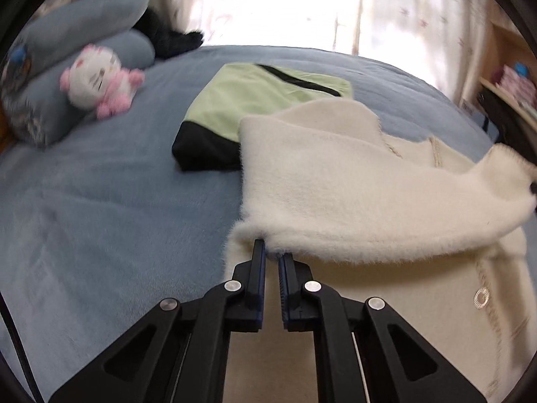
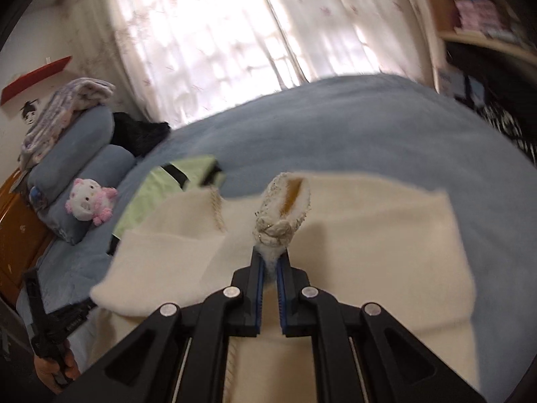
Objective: Fold large clothes
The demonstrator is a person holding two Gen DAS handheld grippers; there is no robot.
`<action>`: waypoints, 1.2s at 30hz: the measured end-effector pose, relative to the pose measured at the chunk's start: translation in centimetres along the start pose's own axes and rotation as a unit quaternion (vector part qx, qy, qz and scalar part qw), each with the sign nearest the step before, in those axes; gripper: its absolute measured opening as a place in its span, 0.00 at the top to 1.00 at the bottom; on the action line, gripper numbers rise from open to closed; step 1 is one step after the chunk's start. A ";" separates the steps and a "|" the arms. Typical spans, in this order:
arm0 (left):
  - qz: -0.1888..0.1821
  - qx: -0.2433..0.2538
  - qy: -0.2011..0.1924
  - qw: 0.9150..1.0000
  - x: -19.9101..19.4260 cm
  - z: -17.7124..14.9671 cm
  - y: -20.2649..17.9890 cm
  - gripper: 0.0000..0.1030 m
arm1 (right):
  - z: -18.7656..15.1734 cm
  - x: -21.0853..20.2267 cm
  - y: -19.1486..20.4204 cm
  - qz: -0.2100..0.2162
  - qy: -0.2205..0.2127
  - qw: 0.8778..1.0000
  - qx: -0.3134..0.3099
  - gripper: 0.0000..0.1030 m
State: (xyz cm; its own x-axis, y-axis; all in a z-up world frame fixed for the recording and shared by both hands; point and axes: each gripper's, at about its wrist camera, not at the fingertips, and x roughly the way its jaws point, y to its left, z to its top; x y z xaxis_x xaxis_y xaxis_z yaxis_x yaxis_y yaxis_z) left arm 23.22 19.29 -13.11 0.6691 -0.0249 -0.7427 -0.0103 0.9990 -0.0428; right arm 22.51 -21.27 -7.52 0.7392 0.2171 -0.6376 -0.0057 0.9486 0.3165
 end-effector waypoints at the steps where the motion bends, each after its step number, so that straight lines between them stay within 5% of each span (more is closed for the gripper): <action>1: 0.003 0.008 0.003 1.000 0.3 -0.1 -0.2 0.95 | -1.0 0.8 -0.8 -0.003 0.018 1.000 0.012 0.94; 6: 0.000 0.031 0.043 0.999 1.5 -0.6 -0.5 0.95 | -4.8 3.7 -3.3 0.011 0.109 0.993 0.049 0.90; 8: -0.021 0.053 0.056 0.997 1.1 -0.4 -0.6 0.87 | -4.4 3.3 -4.2 0.038 0.116 0.990 0.073 0.83; 10: -0.054 0.070 0.067 0.994 0.5 -0.1 -0.5 0.61 | -3.2 2.4 -4.9 0.059 0.105 0.989 0.085 0.49; 12: -0.099 0.083 0.059 0.990 -0.9 0.4 -0.3 0.36 | -2.1 1.5 -5.4 0.069 0.081 0.990 0.098 0.34; 17: -0.144 0.094 0.033 0.985 -2.7 3.1 0.5 0.29 | 1.1 3.1 -6.8 0.079 0.083 0.986 0.125 0.34; 25: -0.143 0.023 0.088 0.985 5.3 8.1 2.8 0.29 | 2.6 10.6 -7.8 0.067 0.150 0.977 0.139 0.34; 29: -0.131 -0.004 0.099 0.986 9.0 9.6 4.1 0.29 | 2.4 11.7 -7.9 0.069 0.150 0.977 0.133 0.34; 36: -0.135 -0.009 0.103 0.985 12.2 10.2 4.3 0.33 | 2.4 12.1 -6.7 0.063 0.155 0.983 0.076 0.65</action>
State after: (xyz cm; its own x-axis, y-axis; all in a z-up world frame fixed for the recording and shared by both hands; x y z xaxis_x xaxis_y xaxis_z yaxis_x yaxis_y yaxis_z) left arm 38.91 23.66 -15.48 0.4840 -0.2983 -0.8227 0.1336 0.9543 -0.2674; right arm 33.13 -25.61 -15.67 0.4977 0.4136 -0.7624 0.0335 0.8691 0.4934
